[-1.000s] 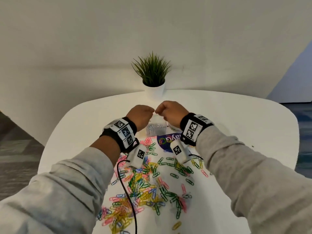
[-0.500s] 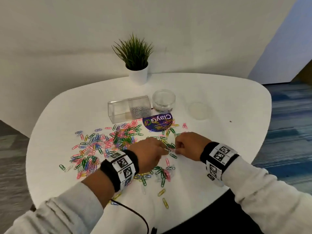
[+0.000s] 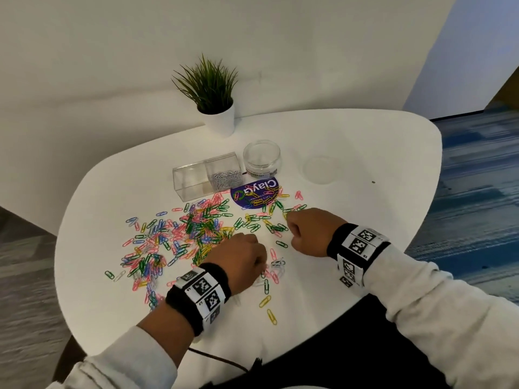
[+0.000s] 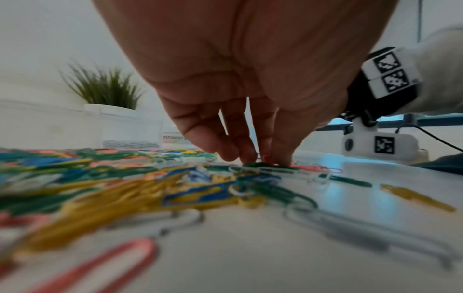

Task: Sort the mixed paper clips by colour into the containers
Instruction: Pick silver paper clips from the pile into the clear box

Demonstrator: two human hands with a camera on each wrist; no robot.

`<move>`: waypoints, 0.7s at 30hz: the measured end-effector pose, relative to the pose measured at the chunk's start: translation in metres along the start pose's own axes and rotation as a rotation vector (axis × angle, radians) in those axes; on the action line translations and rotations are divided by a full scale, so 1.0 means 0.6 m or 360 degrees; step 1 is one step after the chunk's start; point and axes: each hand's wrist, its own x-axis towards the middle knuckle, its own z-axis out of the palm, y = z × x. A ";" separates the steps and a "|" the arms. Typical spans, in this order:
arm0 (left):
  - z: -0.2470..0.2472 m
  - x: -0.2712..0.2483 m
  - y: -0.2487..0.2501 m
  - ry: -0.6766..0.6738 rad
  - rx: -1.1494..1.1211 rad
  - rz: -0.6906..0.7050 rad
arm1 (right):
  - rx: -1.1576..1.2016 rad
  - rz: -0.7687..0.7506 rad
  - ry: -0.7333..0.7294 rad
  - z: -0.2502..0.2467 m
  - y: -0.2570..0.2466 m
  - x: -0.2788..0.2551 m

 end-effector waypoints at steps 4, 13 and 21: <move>-0.001 -0.013 -0.022 0.0065 0.0009 -0.0119 | 0.0278 -0.0083 -0.0119 0.003 -0.014 -0.011; 0.009 -0.038 0.028 0.0080 0.0040 0.0040 | 0.0106 -0.0116 -0.0229 0.031 -0.037 -0.004; 0.026 -0.060 0.014 -0.0013 0.0023 -0.0097 | 0.0581 0.0079 -0.0142 0.014 -0.029 -0.008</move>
